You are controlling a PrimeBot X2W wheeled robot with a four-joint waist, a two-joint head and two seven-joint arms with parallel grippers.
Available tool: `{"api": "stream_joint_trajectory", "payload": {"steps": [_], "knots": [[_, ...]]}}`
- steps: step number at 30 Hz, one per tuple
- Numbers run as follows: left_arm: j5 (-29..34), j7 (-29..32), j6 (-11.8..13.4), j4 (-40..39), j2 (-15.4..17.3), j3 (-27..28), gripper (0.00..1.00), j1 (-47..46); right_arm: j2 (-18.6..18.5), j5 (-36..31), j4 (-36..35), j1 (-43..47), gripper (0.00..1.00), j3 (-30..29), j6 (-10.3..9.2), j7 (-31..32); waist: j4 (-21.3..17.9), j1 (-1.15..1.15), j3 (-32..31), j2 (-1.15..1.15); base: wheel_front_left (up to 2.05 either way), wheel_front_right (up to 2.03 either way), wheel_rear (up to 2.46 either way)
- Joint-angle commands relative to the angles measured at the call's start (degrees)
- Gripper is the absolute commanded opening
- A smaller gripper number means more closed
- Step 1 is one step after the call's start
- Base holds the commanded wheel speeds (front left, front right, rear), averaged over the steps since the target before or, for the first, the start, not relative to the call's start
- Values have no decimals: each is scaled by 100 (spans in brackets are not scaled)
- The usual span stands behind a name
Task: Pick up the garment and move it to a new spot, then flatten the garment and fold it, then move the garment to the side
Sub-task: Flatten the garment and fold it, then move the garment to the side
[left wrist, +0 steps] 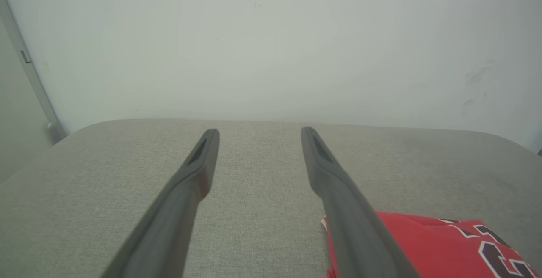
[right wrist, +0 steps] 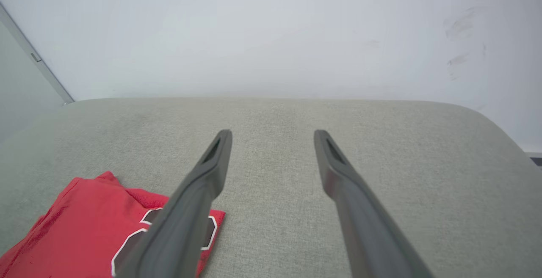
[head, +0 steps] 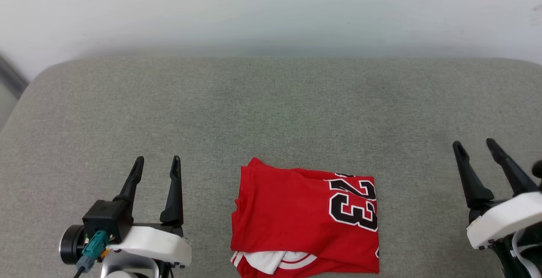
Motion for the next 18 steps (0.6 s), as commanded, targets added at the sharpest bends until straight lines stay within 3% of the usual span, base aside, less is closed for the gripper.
{"api": "stream_joint_trajectory", "payload": {"steps": [1, 10, 18], "knots": [[-38, -47, -17, 54, 40, 19, 100, 80, 126, -110, -180, 142, 100, -92, -2, -171, -32, 0, -39, 0, 0, 0, 0], [-74, -183, -28, 400, -35, 11, 100, 239, 480, -513, -709, 774, 100, -110, -2, -829, -68, 0, -324, 0, 0, 0, 0], [-78, -278, -72, 620, -108, -16, 100, 306, 663, -722, -821, 1130, 100, -92, -2, -813, -108, 0, -428, 0, 0, 0, 0]]}}
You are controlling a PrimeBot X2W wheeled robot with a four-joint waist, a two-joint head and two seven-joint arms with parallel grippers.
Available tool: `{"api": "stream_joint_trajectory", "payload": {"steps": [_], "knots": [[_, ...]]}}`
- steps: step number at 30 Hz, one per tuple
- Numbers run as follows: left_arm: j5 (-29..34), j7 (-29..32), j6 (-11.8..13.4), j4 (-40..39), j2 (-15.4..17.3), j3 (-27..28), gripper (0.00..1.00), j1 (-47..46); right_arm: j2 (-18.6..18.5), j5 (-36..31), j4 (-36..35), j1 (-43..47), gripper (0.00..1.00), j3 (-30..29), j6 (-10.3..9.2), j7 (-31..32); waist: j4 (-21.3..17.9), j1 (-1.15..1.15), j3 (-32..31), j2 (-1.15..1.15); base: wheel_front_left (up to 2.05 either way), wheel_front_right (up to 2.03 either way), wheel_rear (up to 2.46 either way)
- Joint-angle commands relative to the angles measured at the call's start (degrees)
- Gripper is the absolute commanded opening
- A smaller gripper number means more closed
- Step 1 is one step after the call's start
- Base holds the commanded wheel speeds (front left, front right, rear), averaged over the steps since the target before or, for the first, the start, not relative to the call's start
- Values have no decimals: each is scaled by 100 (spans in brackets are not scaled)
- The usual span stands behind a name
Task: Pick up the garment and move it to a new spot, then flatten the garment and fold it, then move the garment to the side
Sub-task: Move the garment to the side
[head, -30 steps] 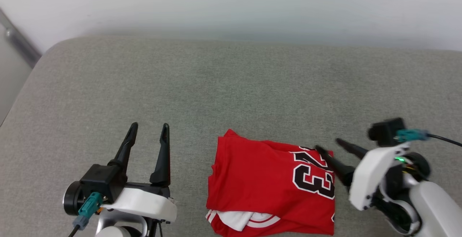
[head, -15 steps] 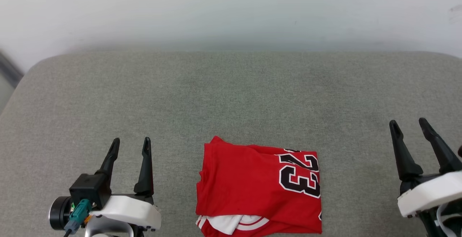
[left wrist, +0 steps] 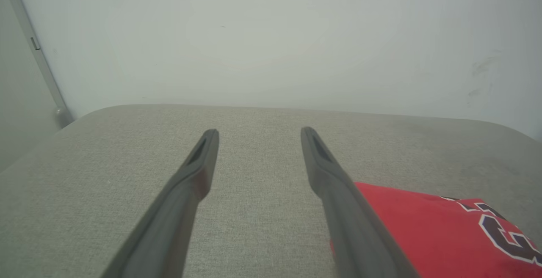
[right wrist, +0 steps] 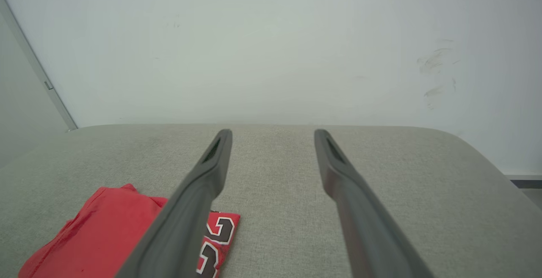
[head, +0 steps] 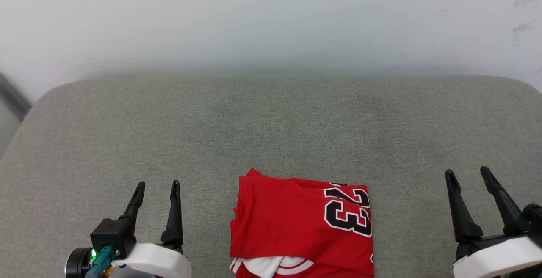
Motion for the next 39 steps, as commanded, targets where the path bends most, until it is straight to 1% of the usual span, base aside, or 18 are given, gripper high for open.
{"api": "stream_joint_trajectory", "payload": {"steps": [1, 11, 13, 16, 19, 20, 21, 25, 27, 29, 32, 36, 38, 39], "knots": [[-32, -43, -28, 36, -39, 15, 100, 39, 34, -71, -59, 96, 100, 13, -2, 29, -9, 0, 1, 0, 0, 0, 0], [-22, -100, -62, 158, -48, 69, 100, -52, 87, -148, -137, 4, 100, 0, -2, 113, -13, 0, 34, 0, 0, 0, 0], [-16, -96, -64, 154, -48, 74, 100, -63, 94, -115, -124, 2, 100, -24, -2, 154, -10, 0, 43, 0, 0, 0, 0], [-2, -117, -47, 121, -53, 105, 100, -92, 87, 136, -13, -11, 100, -175, -2, 397, -3, 0, 80, 0, 0, 0, 0], [3, -134, -12, 92, -62, 151, 100, -122, -17, 529, 165, -83, 100, -526, -2, 866, 18, 0, 118, 0, 0, 0, 0], [14, -139, -21, 60, -77, 176, 100, -171, -145, 885, 451, -215, 100, -1078, -2, 1434, 67, 0, 164, 0, 0, 0, 0], [22, -143, -25, 49, -82, 180, 100, -184, -198, 994, 622, -249, 100, -1248, -2, 1677, 88, 0, 180, 0, 0, 0, 0], [55, -148, -38, 8, -122, 188, 100, -235, -301, 1539, 1211, -412, 100, -1642, -2, 2777, 230, 0, 271, 0, 0, 0, 0], [80, -154, -43, -16, -156, 185, 100, -276, -212, 1899, 1484, -484, 100, -1751, -2, 3356, 312, 0, 338, 0, 0, 0, 0], [103, -161, -51, -41, -194, 194, 100, -330, -79, 2268, 1710, -586, 100, -1808, -2, 3820, 395, 0, 420, 0, 0, 0, 0], [124, -164, -81, -33, -263, 182, 100, -396, 80, 2618, 2021, -670, 100, -1798, -2, 4232, 564, 0, 575, 0, 0, 0, 0], [148, -171, -125, 13, -343, 171, 100, -502, 350, 3236, 2465, -864, 100, -1611, -2, 4439, 747, 0, 762, 0, 0, 0, 0], [178, -174, -144, 29, -366, 175, 100, -545, 416, 3689, 2719, -965, 100, -1485, -4, 4515, 804, 0, 837, 0, 0, 0, 0], [199, -175, -168, 54, -379, 176, 100, -559, 472, 4029, 2957, -1074, 100, -1296, -6, 4527, 848, 0, 872, 0, 0, 0, 0]]}}
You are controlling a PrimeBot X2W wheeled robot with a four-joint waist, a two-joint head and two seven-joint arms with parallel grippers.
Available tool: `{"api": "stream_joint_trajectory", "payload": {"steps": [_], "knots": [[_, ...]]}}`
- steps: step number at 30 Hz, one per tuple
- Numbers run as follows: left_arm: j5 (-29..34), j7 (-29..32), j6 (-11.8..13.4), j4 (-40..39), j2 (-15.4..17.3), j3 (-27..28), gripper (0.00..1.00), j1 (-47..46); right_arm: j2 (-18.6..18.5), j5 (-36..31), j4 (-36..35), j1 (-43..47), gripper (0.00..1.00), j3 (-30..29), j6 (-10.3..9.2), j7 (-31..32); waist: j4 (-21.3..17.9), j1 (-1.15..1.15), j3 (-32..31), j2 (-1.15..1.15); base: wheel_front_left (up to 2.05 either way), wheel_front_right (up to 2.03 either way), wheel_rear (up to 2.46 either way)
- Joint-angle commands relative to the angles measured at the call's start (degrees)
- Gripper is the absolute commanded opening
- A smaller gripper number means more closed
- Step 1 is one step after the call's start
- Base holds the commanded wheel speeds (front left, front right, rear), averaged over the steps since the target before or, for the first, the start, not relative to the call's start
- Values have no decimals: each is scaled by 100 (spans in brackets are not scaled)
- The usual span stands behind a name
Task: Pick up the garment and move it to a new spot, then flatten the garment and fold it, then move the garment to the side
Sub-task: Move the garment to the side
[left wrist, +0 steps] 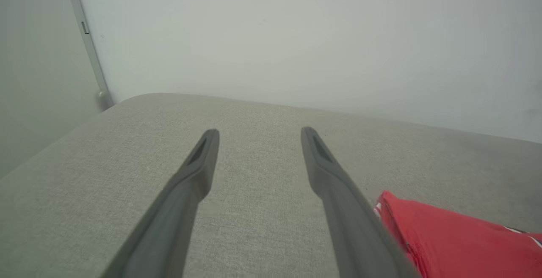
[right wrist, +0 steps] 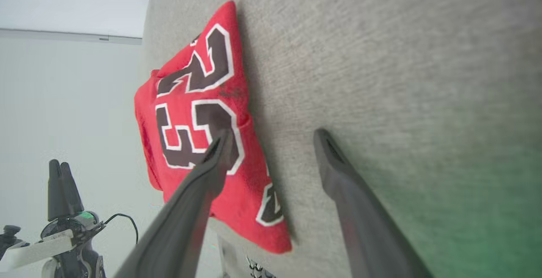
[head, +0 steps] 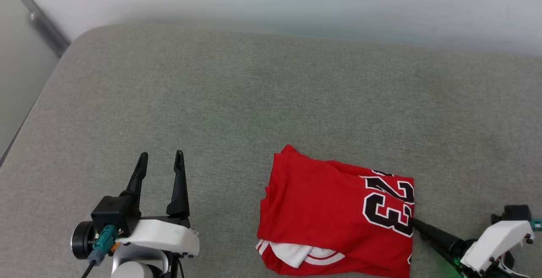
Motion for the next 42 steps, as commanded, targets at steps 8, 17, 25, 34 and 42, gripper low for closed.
{"api": "stream_joint_trajectory", "payload": {"steps": [8, 17, 25, 34, 42], "knots": [[85, -32, -85, 71, -23, 17, 100, -165, 98, 769, 407, -232, 0, 769, -10, -41, 156, 0, 91, 0, 0, 0, 0], [105, -33, -103, 115, -38, 47, 100, -33, -560, 107, -137, -234, 0, 1522, -7, -722, -17, 0, -149, 0, 0, 0, 0], [134, -19, -129, 81, 57, 41, 100, 45, -1174, -1580, -103, -545, 0, 2126, -6, -1062, -604, 0, -249, 0, 0, 0, 0], [199, -22, -143, -134, 115, 29, 100, -94, -1376, -2510, 117, -1235, 0, 2539, -9, -1143, -1877, 0, 81, 0, 0, 0, 0], [427, 166, -199, -531, 253, -33, 100, -826, -1880, -3059, 537, -2291, 0, 2479, -8, -1694, -2760, 0, 1104, 0, 0, 0, 0]]}}
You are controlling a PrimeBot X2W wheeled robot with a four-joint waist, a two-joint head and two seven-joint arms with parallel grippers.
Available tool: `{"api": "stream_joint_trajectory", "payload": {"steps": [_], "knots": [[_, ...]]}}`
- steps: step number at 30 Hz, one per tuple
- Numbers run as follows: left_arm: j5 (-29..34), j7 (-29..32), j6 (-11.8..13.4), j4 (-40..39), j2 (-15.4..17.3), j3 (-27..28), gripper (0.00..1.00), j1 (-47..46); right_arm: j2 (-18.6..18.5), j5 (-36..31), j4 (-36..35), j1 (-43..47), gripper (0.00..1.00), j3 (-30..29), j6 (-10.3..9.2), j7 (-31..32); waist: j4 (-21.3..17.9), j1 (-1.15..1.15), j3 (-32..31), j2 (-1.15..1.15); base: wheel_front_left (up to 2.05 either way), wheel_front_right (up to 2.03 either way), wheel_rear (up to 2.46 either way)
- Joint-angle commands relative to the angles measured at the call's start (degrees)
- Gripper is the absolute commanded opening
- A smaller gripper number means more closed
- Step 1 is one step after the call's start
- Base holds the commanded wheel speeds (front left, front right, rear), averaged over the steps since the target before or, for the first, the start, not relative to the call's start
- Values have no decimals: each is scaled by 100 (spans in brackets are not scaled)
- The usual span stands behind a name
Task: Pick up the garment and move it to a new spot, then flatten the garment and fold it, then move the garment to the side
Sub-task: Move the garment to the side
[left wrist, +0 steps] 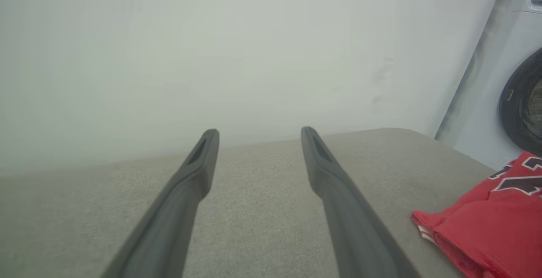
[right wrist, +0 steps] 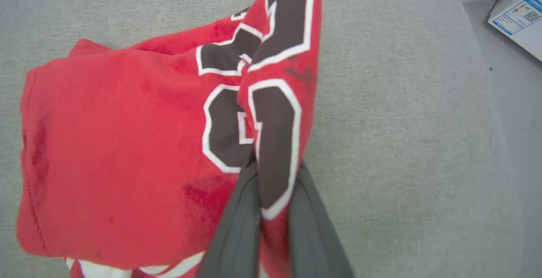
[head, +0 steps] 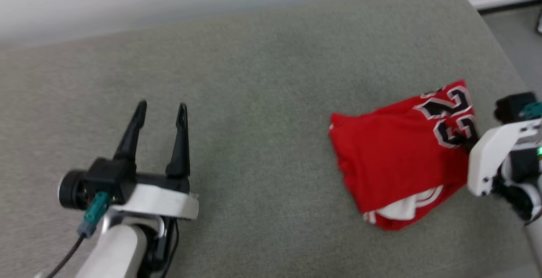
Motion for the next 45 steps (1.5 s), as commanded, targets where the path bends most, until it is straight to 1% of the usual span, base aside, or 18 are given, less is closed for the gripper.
{"api": "stream_joint_trajectory", "payload": {"steps": [1, 4, 5, 9, 14, 19, 20, 21, 22, 25, 28, 32, 34, 36, 39, 42, 45], "knots": [[72, 67, -62, -38, 79, -12, 100, -266, -104, -135, 155, -267, 0, -96, -4, -140, -537, 0, 714, 0, 0, 0, 0], [201, 225, -114, -167, 179, -74, 100, -600, -226, -258, 495, -648, 0, -421, -5, -405, -642, 0, 1106, 0, 0, 0, 0], [201, 225, -114, -167, 179, -74, 100, -600, -226, -258, 495, -648, 0, -421, -5, -405, -642, 0, 1106, 0, 0, 0, 0], [365, 421, -196, -359, 269, -183, 100, -1024, -371, -511, 994, -1080, 0, -977, -5, -912, -608, 0, 1569, 0, 0, 0, 0], [528, 622, -276, -569, 338, -283, 100, -1446, -403, -857, 1473, -1535, 0, -1627, -5, -1555, -472, 0, 2069, 0, 0, 0, 0], [615, 751, -338, -689, 360, -376, 100, -1725, -277, -1127, 2027, -1875, 0, -2163, -5, -2089, -306, 0, 2359, 0, 0, 0, 0], [621, 763, -351, -700, 359, -394, 100, -1754, -263, -1187, 2131, -1929, 33, -2236, -5, -2213, -272, 0, 2389, 0, 0, 0, 0], [635, 768, -356, -698, 359, -409, 100, -1775, -225, -1195, 2259, -1952, 91, -2323, -5, -2289, -241, 0, 2408, 0, 0, 0, 0], [642, 781, -355, -688, 361, -421, 100, -1787, -186, -1259, 2379, -1966, 100, -2375, -4, -2387, -215, 0, 2416, 0, 0, 0, 0], [620, 756, -345, -660, 361, -432, 100, -1765, -87, -1379, 2737, -2019, 100, -2580, -4, -2609, -158, 0, 2396, 0, 0, 0, 0], [569, 710, -319, -617, 338, -429, 100, -1682, -72, -1485, 3075, -2015, 100, -2832, -5, -2756, -112, 0, 2276, 0, 0, 0, 0], [500, 595, -284, -511, 286, -435, 100, -1522, -255, -1625, 3364, -1962, 100, -3185, -6, -2853, -35, 0, 1983, 0, 0, 0, 0], [446, 504, -260, -436, 247, -430, 100, -1433, -280, -1688, 3400, -1895, 100, -3298, -5, -2928, 8, 0, 1776, 0, 0, 0, 0], [390, 421, -238, -347, 228, -417, 100, -1295, -281, -1722, 3355, -1779, 100, -3343, -5, -2995, 40, 0, 1542, 0, 0, 0, 0], [292, 286, -200, -206, 189, -382, 100, -1065, -180, -1669, 3102, -1596, 100, -3315, -5, -3178, 73, 0, 1150, 0, 0, 0, 0], [178, 203, -121, -103, 131, -355, 100, -766, -36, -1633, 2719, -1203, 100, -3190, -5, -3304, 127, 0, 772, 0, 0, 0, 0], [68, 140, -18, -34, 92, -298, 100, -457, 175, -1528, 2177, -738, 100, -3018, -5, -3369, 181, 0, 444, 0, 0, 0, 0]]}}
